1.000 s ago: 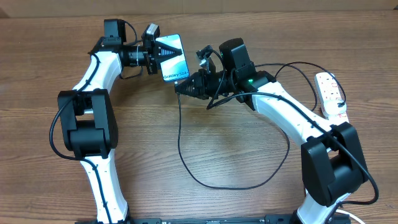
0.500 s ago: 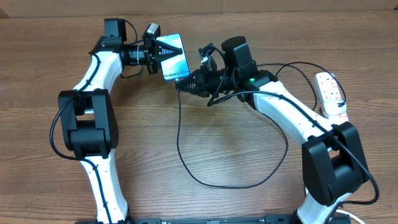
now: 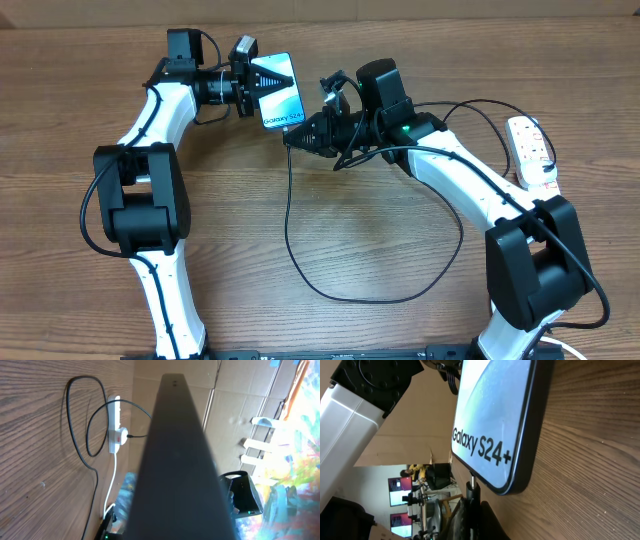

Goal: Plug charger to phone and switch on socket

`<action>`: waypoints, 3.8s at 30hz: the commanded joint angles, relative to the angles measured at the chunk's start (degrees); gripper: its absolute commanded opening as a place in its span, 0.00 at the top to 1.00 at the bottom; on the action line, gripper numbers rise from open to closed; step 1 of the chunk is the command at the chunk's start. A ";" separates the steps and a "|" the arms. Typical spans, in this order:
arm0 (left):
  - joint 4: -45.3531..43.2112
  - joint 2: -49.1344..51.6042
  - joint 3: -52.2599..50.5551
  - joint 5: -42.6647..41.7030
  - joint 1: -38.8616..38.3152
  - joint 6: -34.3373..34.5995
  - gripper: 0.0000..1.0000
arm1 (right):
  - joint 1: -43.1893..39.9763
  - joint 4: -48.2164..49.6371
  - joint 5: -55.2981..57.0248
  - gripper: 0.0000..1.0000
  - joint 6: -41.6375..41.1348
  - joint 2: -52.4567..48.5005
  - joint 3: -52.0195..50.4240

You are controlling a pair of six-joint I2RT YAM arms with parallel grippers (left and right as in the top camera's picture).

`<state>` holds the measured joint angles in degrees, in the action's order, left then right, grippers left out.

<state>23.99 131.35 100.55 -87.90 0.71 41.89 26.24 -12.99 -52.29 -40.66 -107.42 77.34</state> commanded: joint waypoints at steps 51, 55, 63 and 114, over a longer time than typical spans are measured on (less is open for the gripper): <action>-0.33 -1.84 1.66 -2.64 -1.22 0.07 0.96 | -0.50 2.21 7.06 0.96 -8.63 0.68 -0.24; -0.31 -1.84 1.66 -2.67 -1.40 -0.13 0.96 | -0.50 2.21 5.22 0.96 -8.15 0.68 -0.24; -0.28 -1.84 1.66 -2.78 -2.56 -0.11 0.96 | -1.75 1.97 0.94 0.96 -3.80 0.68 -0.24; -3.50 -1.86 1.66 -2.71 -4.72 3.39 0.96 | -4.94 -5.35 -10.54 0.96 9.44 0.68 -0.24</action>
<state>20.95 131.35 100.68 -87.90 -3.07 43.20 21.43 -18.68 -62.17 -31.99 -107.42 76.71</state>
